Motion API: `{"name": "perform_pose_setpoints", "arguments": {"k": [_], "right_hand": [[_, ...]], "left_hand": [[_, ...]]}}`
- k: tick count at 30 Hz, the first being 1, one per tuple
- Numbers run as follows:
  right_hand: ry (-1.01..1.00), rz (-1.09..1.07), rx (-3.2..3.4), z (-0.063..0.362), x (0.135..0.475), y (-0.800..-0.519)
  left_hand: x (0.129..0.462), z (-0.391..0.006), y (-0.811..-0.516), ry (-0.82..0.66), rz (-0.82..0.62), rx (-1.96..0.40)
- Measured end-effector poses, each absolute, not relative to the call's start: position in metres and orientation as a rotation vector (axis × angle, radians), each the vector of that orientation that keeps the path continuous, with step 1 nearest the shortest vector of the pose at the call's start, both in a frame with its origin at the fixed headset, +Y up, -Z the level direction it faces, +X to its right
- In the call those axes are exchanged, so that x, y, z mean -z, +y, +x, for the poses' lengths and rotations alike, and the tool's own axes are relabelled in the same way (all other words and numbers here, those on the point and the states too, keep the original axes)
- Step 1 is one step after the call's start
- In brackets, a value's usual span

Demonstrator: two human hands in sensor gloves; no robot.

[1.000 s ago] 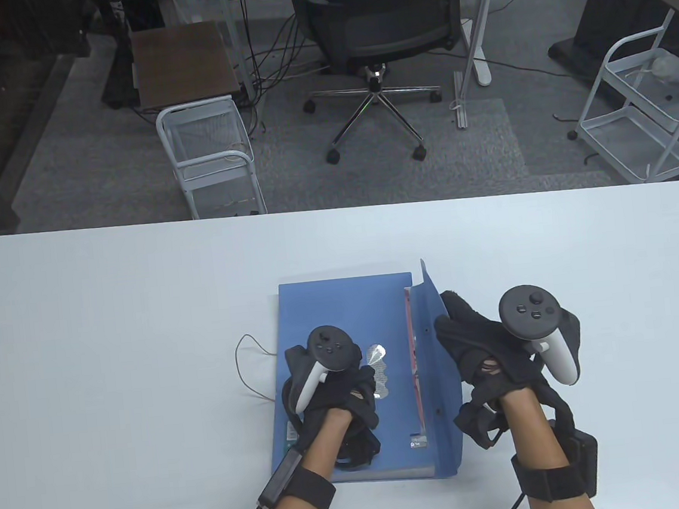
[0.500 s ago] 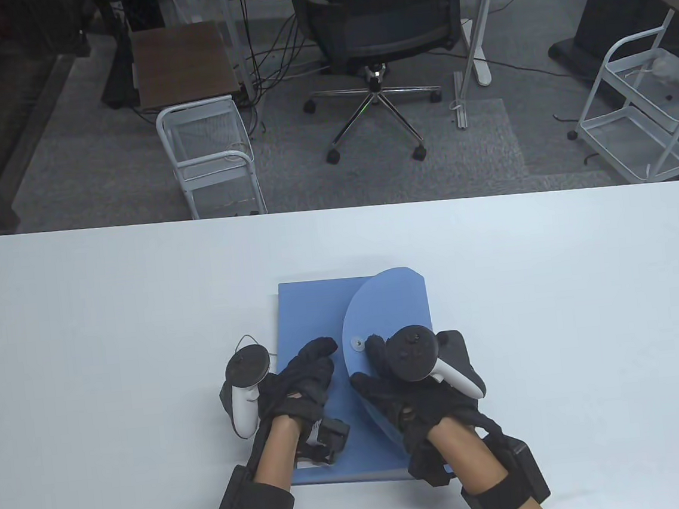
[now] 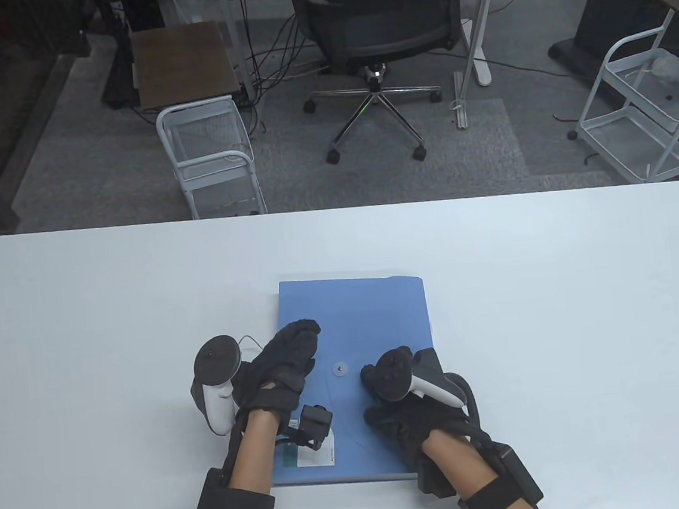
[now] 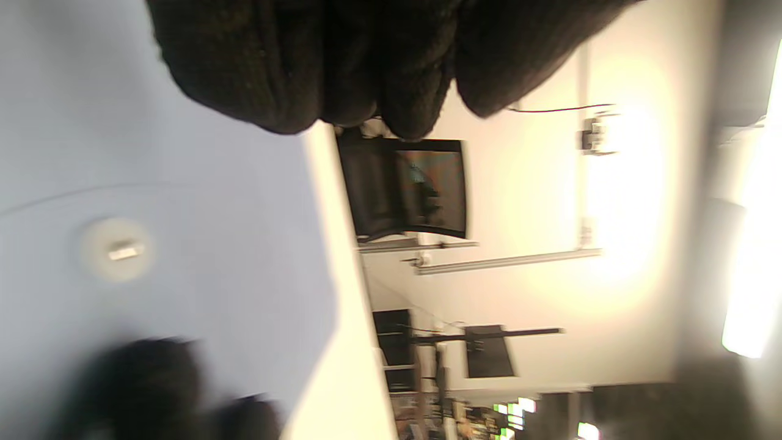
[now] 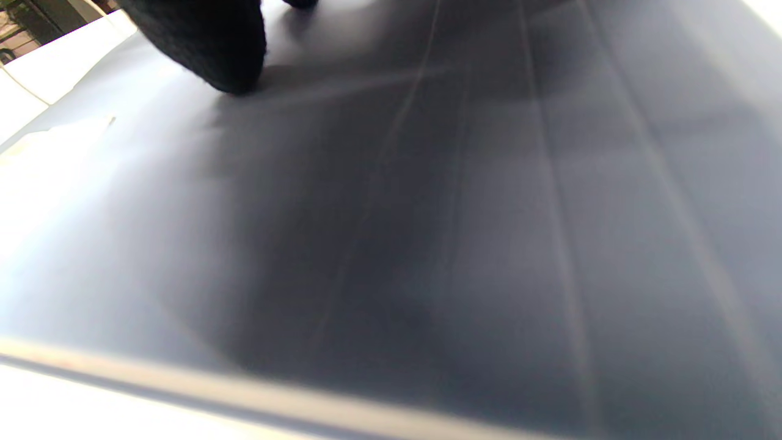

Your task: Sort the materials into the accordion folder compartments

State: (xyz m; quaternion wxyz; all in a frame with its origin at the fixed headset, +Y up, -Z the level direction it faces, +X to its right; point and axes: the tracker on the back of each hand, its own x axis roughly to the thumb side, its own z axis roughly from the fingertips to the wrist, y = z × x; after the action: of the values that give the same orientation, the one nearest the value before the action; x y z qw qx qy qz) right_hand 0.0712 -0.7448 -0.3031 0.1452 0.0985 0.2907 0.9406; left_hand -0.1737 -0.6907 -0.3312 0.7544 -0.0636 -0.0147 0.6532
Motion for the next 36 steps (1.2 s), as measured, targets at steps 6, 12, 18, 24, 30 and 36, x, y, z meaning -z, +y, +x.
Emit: {"name": "perform_pose_setpoints", "arguments": {"k": [6, 12, 18, 24, 30, 36], "right_hand": [[0.848, 0.280, -2.714, 0.072, 0.304, -0.745], [0.855, 0.278, -2.708, 0.073, 0.304, -0.744], [0.870, 0.278, -2.697, 0.073, 0.305, -0.744], [0.868, 0.281, -2.694, 0.074, 0.306, -0.744], [0.874, 0.288, -2.681, 0.076, 0.307, -0.744], [0.898, 0.315, -2.661, 0.081, 0.310, -0.745]], "left_hand": [[0.319, -0.215, -0.630, 0.000, 0.174, -1.050], [0.326, -0.244, -0.671, 0.260, 0.079, -0.640], [0.339, -0.238, -0.729, 0.355, -0.195, -0.634], [0.342, -0.233, -0.722, 0.246, -0.238, -0.859], [0.344, -0.210, -0.717, -0.002, -0.380, -1.262], [0.347, -0.194, -0.722, -0.066, -0.401, -1.134]]}}
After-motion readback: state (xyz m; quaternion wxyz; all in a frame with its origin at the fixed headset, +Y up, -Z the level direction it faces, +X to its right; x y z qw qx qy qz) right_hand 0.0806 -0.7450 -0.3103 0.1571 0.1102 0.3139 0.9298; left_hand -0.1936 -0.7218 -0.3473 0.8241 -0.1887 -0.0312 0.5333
